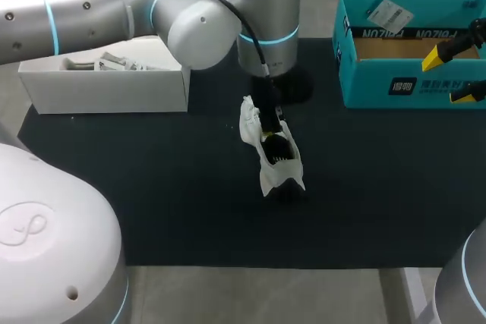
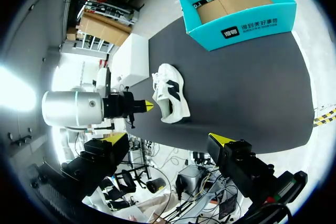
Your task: Take the shoe out of the shoebox, open the shoe tongue, remove and reinsert the insole, then place the shoe into the shoebox
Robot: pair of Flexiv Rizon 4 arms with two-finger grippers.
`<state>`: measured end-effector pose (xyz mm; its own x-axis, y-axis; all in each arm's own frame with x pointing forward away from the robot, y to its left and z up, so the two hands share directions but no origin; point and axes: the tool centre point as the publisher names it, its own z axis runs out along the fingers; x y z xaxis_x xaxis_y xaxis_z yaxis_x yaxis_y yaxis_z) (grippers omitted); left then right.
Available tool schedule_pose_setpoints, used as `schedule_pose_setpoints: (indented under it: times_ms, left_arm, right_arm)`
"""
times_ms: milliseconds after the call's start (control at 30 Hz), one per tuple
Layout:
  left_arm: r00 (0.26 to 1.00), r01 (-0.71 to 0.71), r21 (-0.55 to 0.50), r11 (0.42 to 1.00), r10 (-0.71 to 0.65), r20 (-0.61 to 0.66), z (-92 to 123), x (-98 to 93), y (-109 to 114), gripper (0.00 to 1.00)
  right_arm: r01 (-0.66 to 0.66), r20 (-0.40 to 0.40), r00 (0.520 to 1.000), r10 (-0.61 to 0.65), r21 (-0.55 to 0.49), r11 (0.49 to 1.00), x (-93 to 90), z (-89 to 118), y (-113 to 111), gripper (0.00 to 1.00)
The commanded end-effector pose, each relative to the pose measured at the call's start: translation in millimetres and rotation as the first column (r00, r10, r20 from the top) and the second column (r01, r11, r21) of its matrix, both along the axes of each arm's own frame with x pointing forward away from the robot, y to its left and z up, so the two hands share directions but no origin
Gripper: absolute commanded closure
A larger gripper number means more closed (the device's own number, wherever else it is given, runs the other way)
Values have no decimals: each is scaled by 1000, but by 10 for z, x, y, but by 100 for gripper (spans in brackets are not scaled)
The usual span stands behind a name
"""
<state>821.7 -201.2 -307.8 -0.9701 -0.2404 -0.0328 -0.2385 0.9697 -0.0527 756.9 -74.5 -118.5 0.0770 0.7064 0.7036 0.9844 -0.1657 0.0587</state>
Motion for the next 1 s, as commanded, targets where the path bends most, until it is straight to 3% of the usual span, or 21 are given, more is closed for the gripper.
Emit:
schedule_pose_setpoints:
  times_ms: [33, 467, 833, 867, 900, 933, 1000]
  left_arm:
    - [919, -390, -20, 920, 391, 51, -13, -196, -3, 100]
    - [997, -75, -35, 997, 74, -17, -66, -466, 15, 100]
    - [1000, -26, -35, 999, 26, -1, -125, -482, -91, 99]
    - [1000, -27, -33, 999, 27, 1, -122, -491, -116, 65]
    - [1000, -15, -39, 999, 15, -1, -111, -505, -129, 24]
    - [1000, -13, -40, 999, 13, -1, -102, -516, -137, 0]
    - [1000, -11, -42, 999, 11, 0, -85, -542, -171, 0]
  right_arm:
    - [2, -1, 1000, -2, -2, 1000, -1, -6, 5, 0]
    - [2, -1, 1000, -2, -2, 1000, -1, -6, 5, 0]
    - [2, -1, 1000, -2, -2, 1000, -1, -6, 5, 0]
    - [2, -1, 1000, -2, -2, 1000, -1, -6, 5, 0]
    - [2, -1, 1000, -2, -2, 1000, -1, -6, 5, 0]
    - [2, -1, 1000, -2, -2, 1000, -1, -6, 5, 0]
    - [2, -1, 1000, -2, -2, 1000, -1, -6, 5, 0]
